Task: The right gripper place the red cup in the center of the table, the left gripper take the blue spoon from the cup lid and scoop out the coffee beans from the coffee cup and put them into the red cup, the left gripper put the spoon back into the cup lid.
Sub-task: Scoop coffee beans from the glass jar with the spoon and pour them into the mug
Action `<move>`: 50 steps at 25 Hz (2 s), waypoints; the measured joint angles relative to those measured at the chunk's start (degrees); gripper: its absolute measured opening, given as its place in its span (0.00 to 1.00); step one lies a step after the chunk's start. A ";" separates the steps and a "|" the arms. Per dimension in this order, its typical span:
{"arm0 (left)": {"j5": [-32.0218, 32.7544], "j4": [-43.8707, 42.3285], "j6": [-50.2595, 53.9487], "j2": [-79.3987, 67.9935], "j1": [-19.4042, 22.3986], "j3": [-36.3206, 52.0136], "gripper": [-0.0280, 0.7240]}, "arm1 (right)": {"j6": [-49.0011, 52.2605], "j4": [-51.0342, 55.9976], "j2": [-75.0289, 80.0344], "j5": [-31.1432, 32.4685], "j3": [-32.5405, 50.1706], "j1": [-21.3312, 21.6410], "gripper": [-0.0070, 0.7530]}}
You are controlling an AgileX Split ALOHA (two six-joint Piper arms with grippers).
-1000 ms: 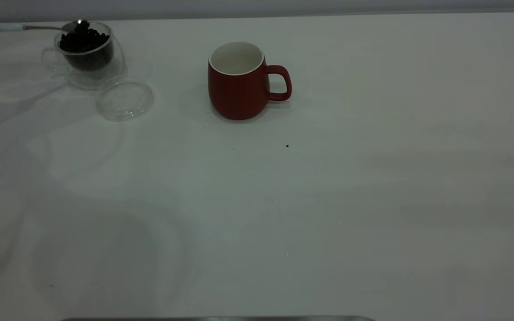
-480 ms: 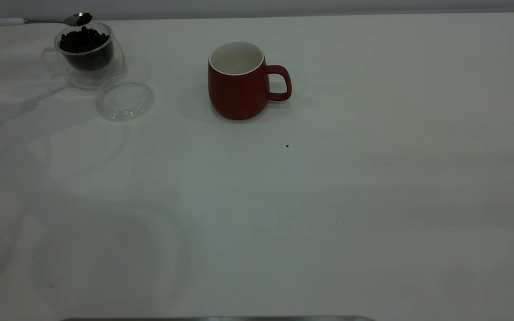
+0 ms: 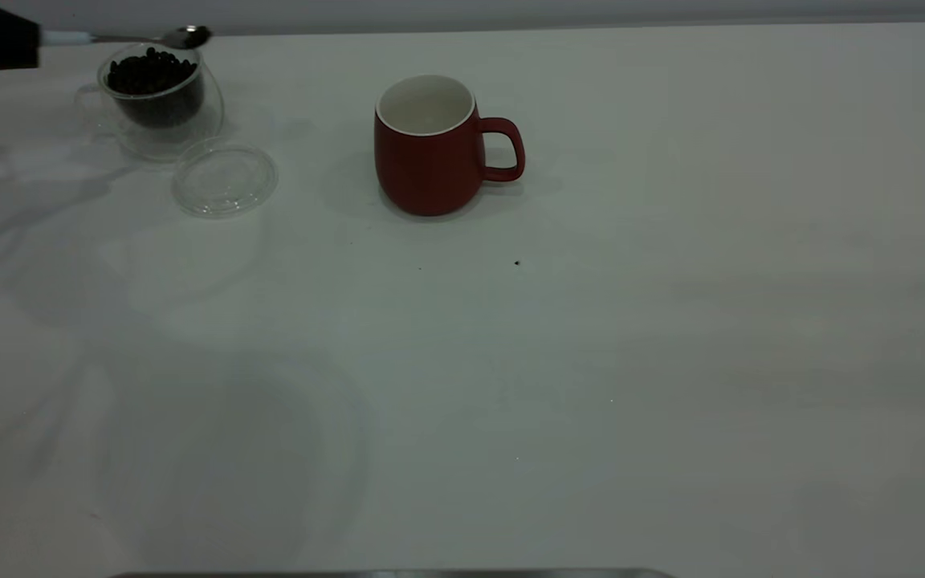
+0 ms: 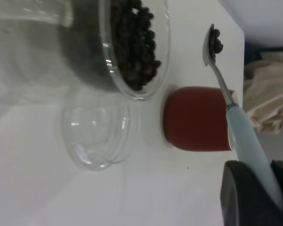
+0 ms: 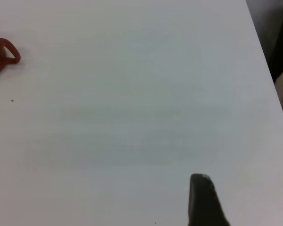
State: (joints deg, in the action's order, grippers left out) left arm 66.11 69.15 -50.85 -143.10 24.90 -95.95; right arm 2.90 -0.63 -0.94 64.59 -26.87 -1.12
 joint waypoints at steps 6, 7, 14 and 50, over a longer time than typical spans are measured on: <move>0.02 -0.04 0.30 0.00 -4.08 0.00 0.20 | 0.00 0.00 0.00 0.00 0.00 0.00 0.62; 0.02 -0.04 0.35 0.00 -4.67 0.00 0.20 | -0.07 0.00 0.00 0.00 0.00 0.00 0.62; 0.18 -0.04 1.05 0.00 -8.17 0.00 0.20 | -0.07 0.00 0.00 0.00 0.00 0.00 0.62; 0.23 -1.51 -1.37 0.00 -19.09 0.00 0.20 | -0.06 0.00 0.00 0.00 0.00 0.00 0.62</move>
State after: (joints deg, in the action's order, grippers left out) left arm 66.33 67.65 -52.22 -143.10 5.81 -95.95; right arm 2.85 -0.63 -0.94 64.59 -26.87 -1.12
